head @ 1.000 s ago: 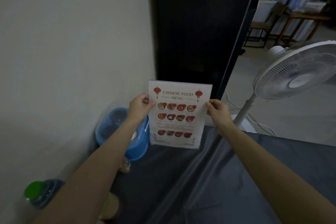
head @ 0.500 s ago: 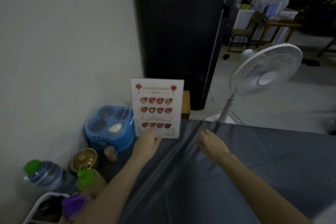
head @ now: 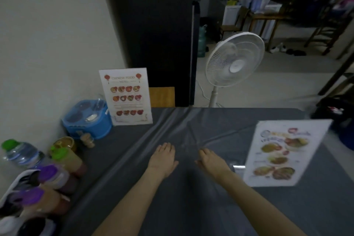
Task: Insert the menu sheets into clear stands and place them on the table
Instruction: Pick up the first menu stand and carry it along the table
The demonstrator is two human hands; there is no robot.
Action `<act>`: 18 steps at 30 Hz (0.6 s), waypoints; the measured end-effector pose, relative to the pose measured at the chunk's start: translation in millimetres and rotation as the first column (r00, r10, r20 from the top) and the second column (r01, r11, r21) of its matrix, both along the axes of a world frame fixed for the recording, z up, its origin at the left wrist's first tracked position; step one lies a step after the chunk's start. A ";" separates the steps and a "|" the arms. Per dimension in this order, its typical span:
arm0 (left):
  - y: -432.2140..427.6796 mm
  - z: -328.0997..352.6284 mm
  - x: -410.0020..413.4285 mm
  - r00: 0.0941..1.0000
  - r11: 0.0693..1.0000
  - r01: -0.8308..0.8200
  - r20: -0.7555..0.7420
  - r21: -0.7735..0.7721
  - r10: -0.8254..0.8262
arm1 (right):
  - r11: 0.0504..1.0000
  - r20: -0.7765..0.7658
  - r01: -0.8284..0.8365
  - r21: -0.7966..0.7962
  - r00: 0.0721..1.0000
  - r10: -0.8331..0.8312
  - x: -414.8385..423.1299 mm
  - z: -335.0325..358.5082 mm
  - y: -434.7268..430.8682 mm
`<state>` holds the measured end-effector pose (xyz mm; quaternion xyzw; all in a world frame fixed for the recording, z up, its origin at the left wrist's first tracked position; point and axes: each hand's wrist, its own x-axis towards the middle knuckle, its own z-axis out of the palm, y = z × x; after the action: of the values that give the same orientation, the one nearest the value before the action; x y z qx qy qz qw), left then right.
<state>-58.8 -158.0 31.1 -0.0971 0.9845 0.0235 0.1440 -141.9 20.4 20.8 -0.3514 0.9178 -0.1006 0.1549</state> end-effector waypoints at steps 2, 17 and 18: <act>23.5 2.7 2.6 1.000 1.000 0.022 0.001 -0.013 -0.022 | 1.000 0.000 0.013 0.009 1.000 -0.013 5.9 0.8 23.7; 143.2 9.3 -12.7 0.973 0.971 0.231 -0.038 0.054 -0.230 | 0.961 -0.031 0.277 0.014 0.961 -0.276 39.8 32.6 157.8; 148.5 10.6 -14.5 0.970 0.968 0.243 -0.045 0.056 -0.241 | 0.954 -0.024 0.301 0.000 0.953 -0.301 40.3 34.7 165.9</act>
<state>-73.3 -9.5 41.7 0.0285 0.9904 0.0375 0.1300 -101.6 186.3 55.4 -0.2085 0.9626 -0.1171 0.1275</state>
